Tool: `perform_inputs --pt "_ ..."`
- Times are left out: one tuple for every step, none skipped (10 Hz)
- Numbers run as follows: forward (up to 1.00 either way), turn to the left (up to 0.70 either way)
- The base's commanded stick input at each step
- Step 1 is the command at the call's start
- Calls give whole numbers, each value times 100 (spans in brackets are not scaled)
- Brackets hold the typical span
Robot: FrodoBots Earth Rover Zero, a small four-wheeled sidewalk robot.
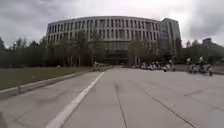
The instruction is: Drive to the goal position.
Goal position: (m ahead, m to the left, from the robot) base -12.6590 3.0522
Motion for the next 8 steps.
perform_inputs --pt "100 0" --pt "100 0" --pt "100 0" --pt "100 0" --pt "100 0" --pt "100 0" --pt "100 0" --pt "100 0"
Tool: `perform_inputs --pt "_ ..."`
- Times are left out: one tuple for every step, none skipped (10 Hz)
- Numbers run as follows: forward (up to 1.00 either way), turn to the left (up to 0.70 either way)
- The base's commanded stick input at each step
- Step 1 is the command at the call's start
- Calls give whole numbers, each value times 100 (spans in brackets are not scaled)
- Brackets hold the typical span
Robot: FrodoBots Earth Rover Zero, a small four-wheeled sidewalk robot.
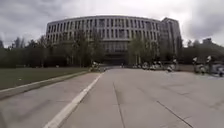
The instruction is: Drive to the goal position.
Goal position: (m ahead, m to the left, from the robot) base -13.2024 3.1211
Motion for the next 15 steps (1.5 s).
perform_inputs --pt "100 0" --pt "100 3" --pt "100 3" --pt "100 3" --pt "100 3" --pt "100 3" --pt "100 3" --pt "100 3" --pt "100 3" --pt "100 4" --pt "100 12" --pt "100 40" --pt "100 34" --pt "100 19" --pt "100 3"
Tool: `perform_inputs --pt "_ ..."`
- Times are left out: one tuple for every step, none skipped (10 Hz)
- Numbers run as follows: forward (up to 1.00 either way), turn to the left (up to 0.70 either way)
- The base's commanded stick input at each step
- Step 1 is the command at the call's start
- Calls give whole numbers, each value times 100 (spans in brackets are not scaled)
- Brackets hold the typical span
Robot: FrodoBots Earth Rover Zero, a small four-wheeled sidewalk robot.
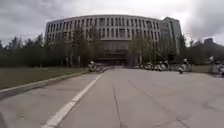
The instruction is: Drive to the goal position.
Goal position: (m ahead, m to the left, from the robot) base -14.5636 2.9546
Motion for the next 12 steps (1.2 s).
perform_inputs --pt "100 0" --pt "100 0" --pt "100 0" --pt "100 0" --pt "100 0" --pt "100 0" --pt "100 0" --pt "100 0" --pt "100 -9" --pt "100 -25" --pt "100 -33" --pt "100 -36"
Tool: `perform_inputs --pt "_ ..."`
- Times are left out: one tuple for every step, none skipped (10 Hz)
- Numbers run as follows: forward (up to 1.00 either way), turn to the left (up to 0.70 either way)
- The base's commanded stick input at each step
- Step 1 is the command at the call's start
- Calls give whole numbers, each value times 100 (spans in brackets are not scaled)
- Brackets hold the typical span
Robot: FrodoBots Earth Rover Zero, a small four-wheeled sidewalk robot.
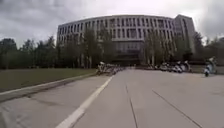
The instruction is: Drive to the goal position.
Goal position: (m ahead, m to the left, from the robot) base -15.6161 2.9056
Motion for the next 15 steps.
perform_inputs --pt "100 -39" --pt "100 -40" --pt "100 -40" --pt "100 -40" --pt "100 -40" --pt "100 -40" --pt "100 -40" --pt "100 -40" --pt "100 -40" --pt "100 -40" --pt "100 -40" --pt "100 -40" --pt "100 -40" --pt "100 -40" --pt "100 -40"
